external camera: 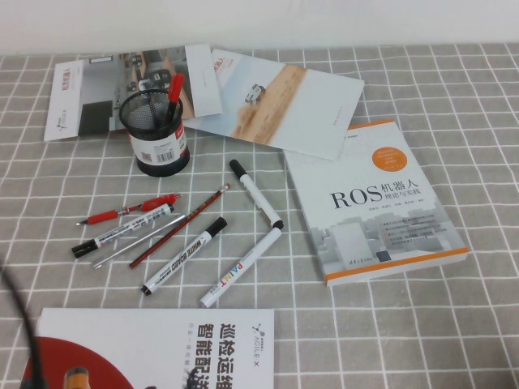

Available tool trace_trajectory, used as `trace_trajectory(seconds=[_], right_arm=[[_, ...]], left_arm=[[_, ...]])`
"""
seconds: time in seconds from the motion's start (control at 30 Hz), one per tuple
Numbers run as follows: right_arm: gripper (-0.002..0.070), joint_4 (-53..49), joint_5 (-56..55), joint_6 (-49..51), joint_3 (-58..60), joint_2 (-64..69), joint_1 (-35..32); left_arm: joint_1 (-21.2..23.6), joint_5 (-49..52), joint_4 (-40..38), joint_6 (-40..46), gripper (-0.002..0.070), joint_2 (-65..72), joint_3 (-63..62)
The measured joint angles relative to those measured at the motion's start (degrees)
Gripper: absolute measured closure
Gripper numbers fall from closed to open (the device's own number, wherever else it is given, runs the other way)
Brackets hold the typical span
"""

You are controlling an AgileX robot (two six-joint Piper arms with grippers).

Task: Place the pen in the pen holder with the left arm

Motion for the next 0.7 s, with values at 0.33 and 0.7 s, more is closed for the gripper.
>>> trace_trajectory(seconds=[0.33,0.7], right_arm=[[0.0692,0.0,0.0,0.0,0.0,0.0,0.0],[0.0691,0.0,0.0,0.0,0.0,0.0,0.0]], left_arm=[[0.0,6.5,0.6,-0.8,0.0675,-10.6,4.3],[0.3,0.4,0.0,0.9,0.0675,-17.2,13.0]])
